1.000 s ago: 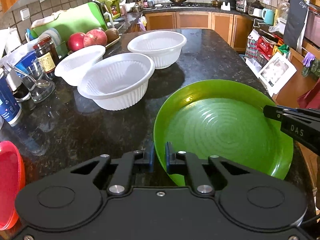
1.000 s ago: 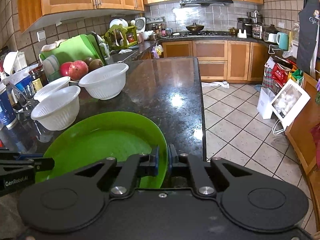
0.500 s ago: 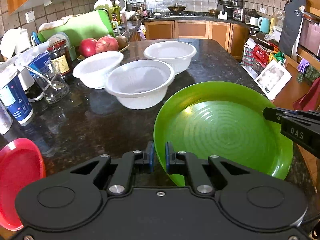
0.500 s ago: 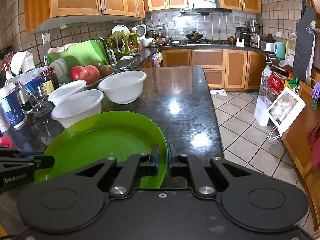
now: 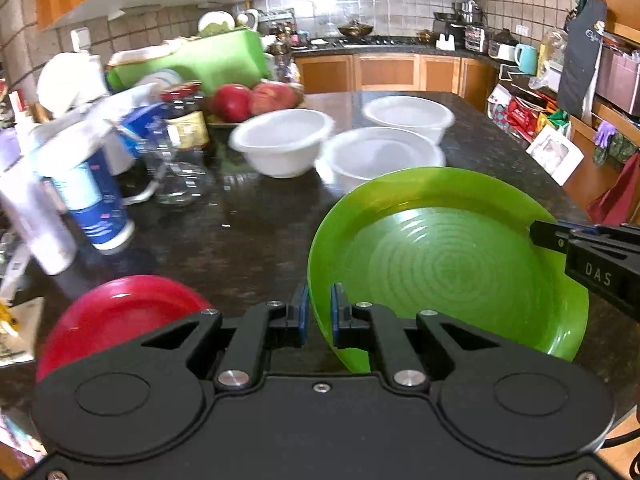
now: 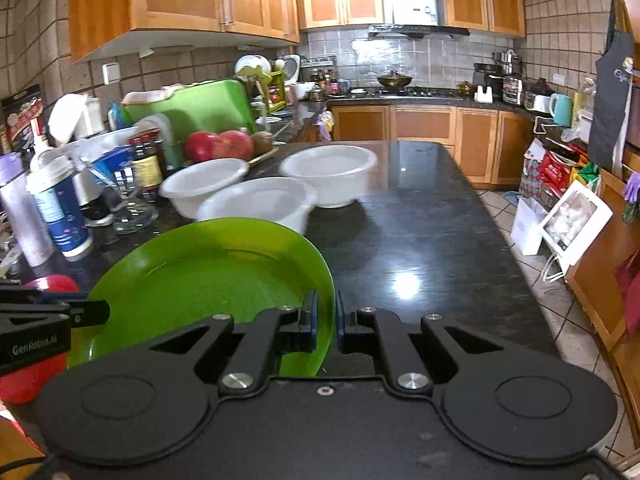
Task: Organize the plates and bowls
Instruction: 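Carry the green plate with the left gripper over the red plate stack, then lower the green plate onto the red plate and open the left gripper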
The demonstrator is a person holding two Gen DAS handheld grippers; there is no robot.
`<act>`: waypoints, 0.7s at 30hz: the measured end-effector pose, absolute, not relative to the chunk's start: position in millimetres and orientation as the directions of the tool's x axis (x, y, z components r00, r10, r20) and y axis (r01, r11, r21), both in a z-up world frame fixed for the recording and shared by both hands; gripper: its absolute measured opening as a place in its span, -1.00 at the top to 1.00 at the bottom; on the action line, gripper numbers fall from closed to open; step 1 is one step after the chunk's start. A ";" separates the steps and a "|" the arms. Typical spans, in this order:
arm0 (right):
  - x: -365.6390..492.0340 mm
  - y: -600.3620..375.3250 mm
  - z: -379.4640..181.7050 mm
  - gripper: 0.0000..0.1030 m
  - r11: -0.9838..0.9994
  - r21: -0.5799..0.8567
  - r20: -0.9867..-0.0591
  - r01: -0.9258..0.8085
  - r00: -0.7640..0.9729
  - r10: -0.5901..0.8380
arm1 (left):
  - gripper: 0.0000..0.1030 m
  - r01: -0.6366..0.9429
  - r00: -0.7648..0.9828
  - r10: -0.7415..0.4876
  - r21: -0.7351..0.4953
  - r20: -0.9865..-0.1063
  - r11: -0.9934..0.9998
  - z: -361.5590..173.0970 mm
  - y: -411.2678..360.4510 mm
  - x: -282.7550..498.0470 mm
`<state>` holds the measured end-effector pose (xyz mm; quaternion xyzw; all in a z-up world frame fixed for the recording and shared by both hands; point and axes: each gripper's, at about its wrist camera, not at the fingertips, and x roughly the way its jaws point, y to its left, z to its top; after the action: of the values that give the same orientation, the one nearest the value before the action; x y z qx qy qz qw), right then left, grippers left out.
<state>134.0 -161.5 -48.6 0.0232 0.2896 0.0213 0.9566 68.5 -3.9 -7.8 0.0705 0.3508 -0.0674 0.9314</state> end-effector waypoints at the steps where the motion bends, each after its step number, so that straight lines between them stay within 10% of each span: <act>1: 133.7 -151.0 -47.6 0.79 0.998 0.057 -0.551 -0.034 0.832 0.060 | 0.72 0.170 0.747 -0.072 0.085 -0.661 0.982 -7.1 4.2 65.8; 21: 122.1 13.7 -58.2 0.79 0.984 0.081 -0.553 -0.161 0.814 0.179 | 0.72 0.026 0.754 0.062 0.124 -0.654 0.992 -5.6 153.9 36.6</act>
<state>122.1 13.7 -58.2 0.0153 0.2917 0.0893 0.9522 36.6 153.9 -5.6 0.0625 0.3503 0.0096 0.9345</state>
